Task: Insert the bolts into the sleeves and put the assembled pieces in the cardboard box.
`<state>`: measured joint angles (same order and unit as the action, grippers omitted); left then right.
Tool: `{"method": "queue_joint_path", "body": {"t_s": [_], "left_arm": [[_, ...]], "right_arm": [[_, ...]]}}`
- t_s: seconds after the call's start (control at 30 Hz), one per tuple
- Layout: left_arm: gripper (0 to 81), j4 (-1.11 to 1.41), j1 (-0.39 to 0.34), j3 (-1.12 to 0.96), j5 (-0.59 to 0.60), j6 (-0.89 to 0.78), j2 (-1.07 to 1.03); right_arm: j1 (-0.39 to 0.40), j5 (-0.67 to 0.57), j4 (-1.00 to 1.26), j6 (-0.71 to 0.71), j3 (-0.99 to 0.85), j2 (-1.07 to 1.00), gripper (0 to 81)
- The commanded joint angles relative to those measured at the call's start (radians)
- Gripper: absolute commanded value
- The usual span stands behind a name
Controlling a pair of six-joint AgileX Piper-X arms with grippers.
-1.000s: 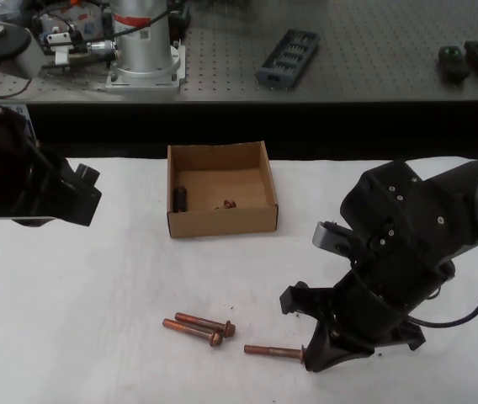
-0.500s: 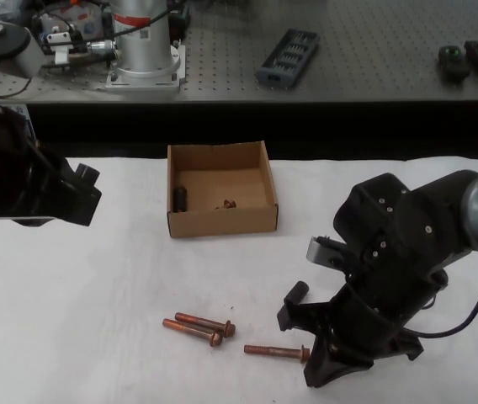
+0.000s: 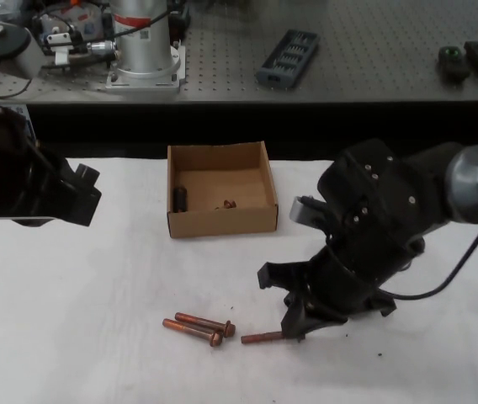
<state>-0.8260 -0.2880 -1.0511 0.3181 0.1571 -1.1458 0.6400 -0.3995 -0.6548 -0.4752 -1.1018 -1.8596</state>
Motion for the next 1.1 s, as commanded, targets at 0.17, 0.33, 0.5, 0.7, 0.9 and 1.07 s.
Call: {"method": "queue_joint_path", "body": {"t_s": [0.17, 0.33, 0.5, 0.7, 0.9, 1.07], "left_arm": [[0.6, 0.013, 0.002, -0.003, 0.003, -0.009, 0.053], [0.6, 0.013, 0.002, -0.003, 0.0, -0.001, 0.059], [0.6, 0.013, 0.002, -0.003, 0.0, -0.001, 0.059], [0.6, 0.013, 0.002, -0.003, 0.0, -0.001, 0.059], [0.6, 0.013, 0.002, -0.003, 0.0, -0.001, 0.059], [0.6, 0.013, 0.002, -0.003, 0.0, -0.001, 0.059]], "right_arm": [[0.0, -0.063, -0.011, 0.013, -0.013, -0.041, 1.9], [0.0, -0.063, -0.015, 0.02, -0.013, -0.041, 1.9], [-0.016, -0.061, -0.021, 0.022, -0.013, -0.041, 1.9], [-0.027, -0.027, -0.081, 0.093, -0.013, -0.038, 1.9], [-0.043, 0.063, -0.189, 0.194, -0.013, -0.035, 1.9], [-0.069, 0.076, -0.191, 0.2, -0.024, -0.035, 1.9]]}}
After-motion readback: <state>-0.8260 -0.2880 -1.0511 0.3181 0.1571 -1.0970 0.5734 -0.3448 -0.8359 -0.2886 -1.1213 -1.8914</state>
